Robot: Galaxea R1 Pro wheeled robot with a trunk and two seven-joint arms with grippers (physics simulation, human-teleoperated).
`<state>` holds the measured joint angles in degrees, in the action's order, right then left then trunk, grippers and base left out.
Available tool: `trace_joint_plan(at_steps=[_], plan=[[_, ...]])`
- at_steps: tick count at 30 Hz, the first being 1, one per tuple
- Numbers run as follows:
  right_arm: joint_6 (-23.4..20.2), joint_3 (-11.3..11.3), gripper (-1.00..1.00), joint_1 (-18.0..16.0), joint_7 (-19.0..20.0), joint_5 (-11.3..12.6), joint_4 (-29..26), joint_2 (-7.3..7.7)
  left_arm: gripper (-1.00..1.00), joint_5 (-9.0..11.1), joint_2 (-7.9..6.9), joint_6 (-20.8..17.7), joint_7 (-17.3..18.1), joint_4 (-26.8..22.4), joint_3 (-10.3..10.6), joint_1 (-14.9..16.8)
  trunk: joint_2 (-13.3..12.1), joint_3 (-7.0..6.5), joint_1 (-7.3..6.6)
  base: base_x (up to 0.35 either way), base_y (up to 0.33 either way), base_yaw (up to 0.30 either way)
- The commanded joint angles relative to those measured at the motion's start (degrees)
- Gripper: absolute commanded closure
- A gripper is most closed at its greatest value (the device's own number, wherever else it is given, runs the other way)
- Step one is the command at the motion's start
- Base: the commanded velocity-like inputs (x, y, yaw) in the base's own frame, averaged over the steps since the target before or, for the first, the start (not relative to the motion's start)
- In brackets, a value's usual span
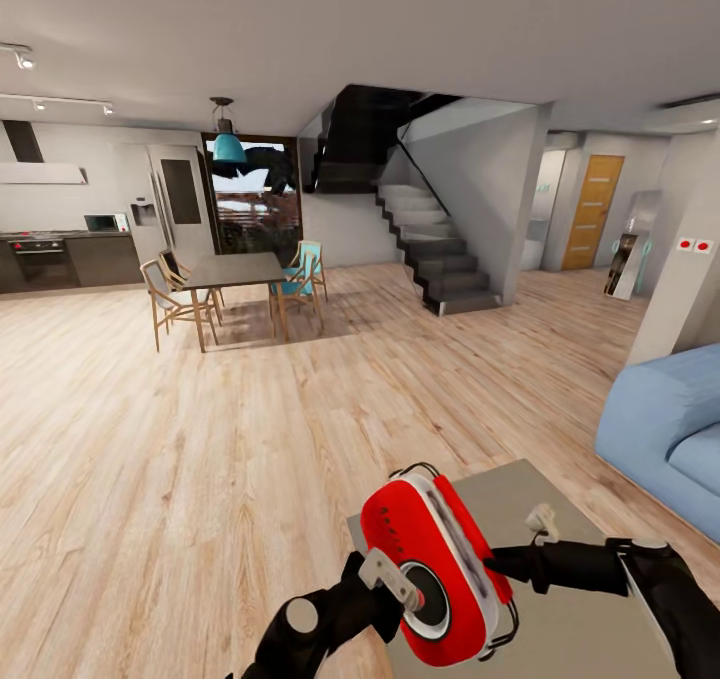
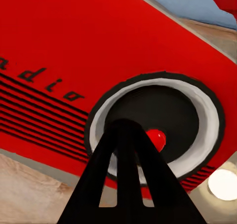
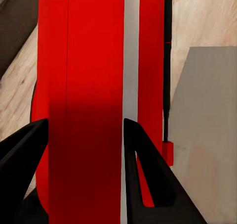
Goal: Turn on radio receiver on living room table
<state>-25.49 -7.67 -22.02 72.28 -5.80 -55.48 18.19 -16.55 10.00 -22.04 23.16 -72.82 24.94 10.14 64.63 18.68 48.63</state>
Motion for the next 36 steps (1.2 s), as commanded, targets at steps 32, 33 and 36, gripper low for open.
trace_joint_plan(at_steps=[32,33,36], plan=[[-0.35,0.66,1.00,-0.01,0.15,0.15,-0.07,-4.12,1.00,2.49,0.00,0.38,-0.05,8.71,-0.04,1.88,0.00,0.00,0.00,0.000,0.000,0.000],[-0.35,0.65,1.00,-0.02,0.16,0.15,-0.07,-4.12,1.00,2.49,0.00,0.40,-0.08,8.91,-0.05,1.92,0.00,0.00,0.00,0.000,0.000,0.000],[-0.35,0.64,1.00,-0.01,0.14,0.14,-0.07,-4.12,1.00,2.46,0.00,0.42,-0.12,9.25,-0.06,1.97,0.00,0.00,0.00,0.000,0.000,0.000]])
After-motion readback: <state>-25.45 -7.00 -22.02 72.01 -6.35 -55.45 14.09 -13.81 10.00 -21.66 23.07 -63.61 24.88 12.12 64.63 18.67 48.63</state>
